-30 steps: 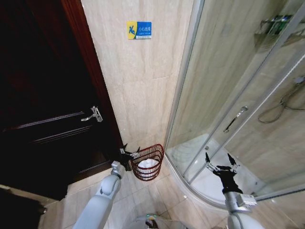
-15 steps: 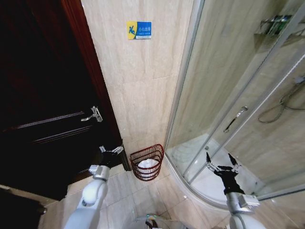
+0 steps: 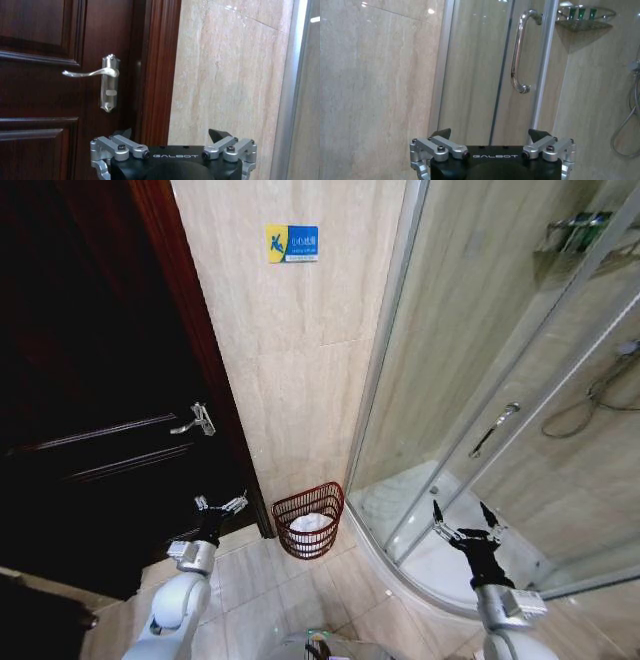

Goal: Discard the used towel into the hamper.

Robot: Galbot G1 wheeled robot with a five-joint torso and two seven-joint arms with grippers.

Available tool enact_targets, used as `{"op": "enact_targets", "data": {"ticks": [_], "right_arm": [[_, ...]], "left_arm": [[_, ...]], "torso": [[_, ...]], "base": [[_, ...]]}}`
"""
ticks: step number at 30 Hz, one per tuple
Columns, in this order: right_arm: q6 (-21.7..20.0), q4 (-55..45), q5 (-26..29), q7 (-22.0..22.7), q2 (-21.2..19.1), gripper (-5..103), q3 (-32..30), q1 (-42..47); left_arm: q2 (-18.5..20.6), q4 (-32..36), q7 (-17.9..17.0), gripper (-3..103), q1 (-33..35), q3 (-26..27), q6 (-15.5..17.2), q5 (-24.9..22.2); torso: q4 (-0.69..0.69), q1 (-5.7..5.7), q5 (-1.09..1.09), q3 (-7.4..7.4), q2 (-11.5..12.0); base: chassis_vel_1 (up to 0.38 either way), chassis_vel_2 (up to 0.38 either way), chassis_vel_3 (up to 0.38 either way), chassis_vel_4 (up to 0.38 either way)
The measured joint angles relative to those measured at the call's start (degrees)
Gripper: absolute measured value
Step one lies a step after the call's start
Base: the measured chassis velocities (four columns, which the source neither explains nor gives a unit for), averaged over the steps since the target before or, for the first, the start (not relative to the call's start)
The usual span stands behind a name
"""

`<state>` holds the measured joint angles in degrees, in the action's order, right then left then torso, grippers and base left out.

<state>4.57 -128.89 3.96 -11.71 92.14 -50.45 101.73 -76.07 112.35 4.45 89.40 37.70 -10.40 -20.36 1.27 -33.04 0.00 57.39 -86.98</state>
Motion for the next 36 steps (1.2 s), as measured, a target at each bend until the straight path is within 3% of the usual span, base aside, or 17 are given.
{"op": "enact_targets", "data": {"ticks": [36], "right_arm": [[0.8,-0.2,0.0,-0.3,0.0,100,-0.3,0.9]], "left_arm": [[-0.5,0.8,0.0,100,-1.4,-3.3,0.4,3.8]], "torso": [[0.0,0.0,0.0,0.0,0.0]], "base": [[0.03,-0.032,-0.033,0.033]]}}
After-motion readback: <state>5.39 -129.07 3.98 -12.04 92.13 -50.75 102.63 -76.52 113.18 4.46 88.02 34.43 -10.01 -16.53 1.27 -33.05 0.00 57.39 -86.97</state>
